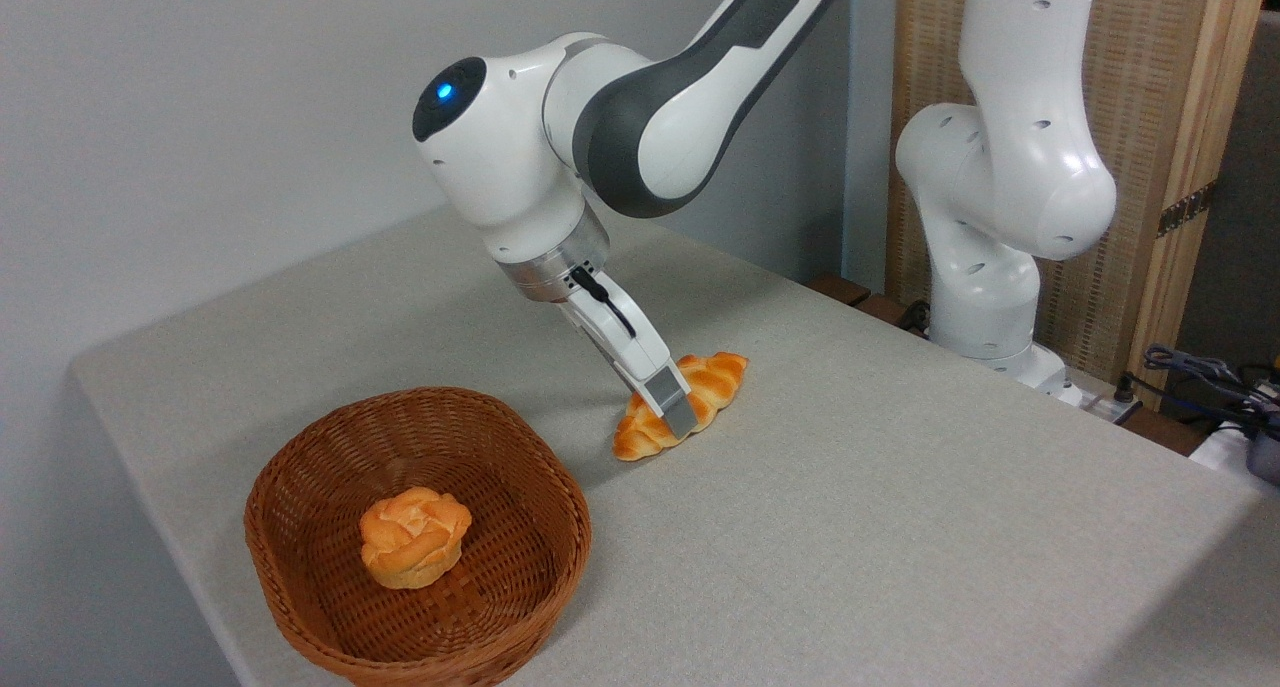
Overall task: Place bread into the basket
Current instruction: 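Close the gripper fingers around the middle of the braided roll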
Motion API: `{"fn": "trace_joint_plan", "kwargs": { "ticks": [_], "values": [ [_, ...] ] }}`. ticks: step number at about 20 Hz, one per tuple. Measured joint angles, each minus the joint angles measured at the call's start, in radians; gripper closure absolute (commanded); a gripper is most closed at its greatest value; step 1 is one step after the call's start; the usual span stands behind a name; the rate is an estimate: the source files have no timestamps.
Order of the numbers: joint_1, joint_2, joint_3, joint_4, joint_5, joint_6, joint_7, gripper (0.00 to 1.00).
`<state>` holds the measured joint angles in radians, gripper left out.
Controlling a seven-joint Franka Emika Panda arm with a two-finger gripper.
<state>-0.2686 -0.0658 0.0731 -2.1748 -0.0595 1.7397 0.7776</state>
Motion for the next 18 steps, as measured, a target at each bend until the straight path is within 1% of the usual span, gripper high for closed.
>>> {"fn": "trace_joint_plan", "kwargs": {
  "ticks": [5, 7, 8, 9, 10, 13, 18],
  "values": [
    [0.000, 0.003, 0.000, -0.003, 0.005, -0.004, 0.000, 0.02],
    [0.000, 0.003, 0.000, -0.005, 0.005, -0.004, 0.000, 0.24],
    [0.000, 0.003, 0.000, -0.005, 0.006, -0.004, 0.000, 0.32],
    [0.000, 0.003, 0.000, -0.005, 0.009, -0.004, 0.000, 0.38],
    [0.000, 0.003, -0.001, -0.005, 0.016, -0.004, 0.000, 0.40],
    [0.000, 0.003, -0.011, -0.005, 0.027, -0.004, 0.000, 0.40],
    [0.000, 0.003, -0.015, -0.005, 0.030, -0.004, 0.000, 0.40]
  ]
}}
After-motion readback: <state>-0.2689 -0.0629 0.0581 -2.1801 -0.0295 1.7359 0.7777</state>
